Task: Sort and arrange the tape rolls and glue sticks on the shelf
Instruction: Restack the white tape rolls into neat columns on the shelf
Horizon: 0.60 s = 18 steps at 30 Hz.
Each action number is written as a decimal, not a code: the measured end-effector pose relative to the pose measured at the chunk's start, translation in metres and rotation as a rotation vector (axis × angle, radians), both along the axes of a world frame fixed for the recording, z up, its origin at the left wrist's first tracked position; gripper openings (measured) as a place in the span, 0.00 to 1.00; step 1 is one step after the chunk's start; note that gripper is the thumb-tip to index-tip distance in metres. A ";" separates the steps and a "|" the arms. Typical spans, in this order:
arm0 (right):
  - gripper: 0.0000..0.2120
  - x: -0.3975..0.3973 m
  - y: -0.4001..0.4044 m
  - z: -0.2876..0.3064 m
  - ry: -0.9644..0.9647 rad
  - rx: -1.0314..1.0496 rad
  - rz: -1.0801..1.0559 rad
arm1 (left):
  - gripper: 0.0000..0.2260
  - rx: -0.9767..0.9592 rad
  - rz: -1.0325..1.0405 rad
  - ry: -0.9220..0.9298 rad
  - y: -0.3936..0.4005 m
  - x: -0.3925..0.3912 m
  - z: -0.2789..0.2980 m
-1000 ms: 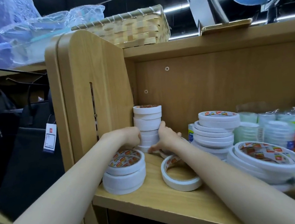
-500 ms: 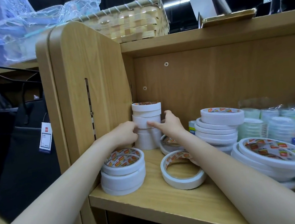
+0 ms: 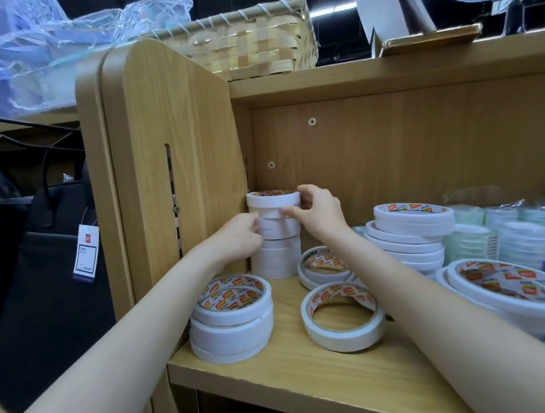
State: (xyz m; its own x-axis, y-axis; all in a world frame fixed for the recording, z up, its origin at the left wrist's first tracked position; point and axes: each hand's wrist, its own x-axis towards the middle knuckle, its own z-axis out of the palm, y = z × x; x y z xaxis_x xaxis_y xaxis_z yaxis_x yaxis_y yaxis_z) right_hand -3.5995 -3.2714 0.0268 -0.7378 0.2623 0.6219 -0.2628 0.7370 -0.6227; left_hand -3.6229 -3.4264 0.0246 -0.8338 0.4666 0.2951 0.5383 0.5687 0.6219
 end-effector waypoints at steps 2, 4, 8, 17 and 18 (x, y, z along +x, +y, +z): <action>0.31 -0.001 -0.001 0.001 0.013 -0.060 0.001 | 0.22 0.113 -0.055 -0.081 -0.001 0.001 -0.001; 0.29 -0.001 -0.001 0.002 0.021 -0.042 -0.012 | 0.34 0.182 -0.077 -0.150 -0.002 0.001 0.000; 0.29 0.001 0.000 0.006 -0.013 -0.044 0.025 | 0.39 0.166 -0.039 -0.202 -0.001 0.000 -0.002; 0.26 0.005 0.000 0.010 -0.118 -0.142 -0.033 | 0.31 0.043 0.028 -0.063 0.005 0.019 0.010; 0.24 0.010 0.002 0.009 -0.149 -0.089 -0.058 | 0.29 0.010 0.033 -0.038 0.001 0.022 0.010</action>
State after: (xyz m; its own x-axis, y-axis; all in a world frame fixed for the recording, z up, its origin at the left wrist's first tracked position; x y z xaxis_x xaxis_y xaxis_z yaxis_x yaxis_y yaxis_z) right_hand -3.5892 -3.2691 0.0358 -0.8020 0.3559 0.4796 -0.1217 0.6888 -0.7146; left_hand -3.6006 -3.4251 0.0344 -0.8593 0.4359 0.2675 0.4954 0.5792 0.6474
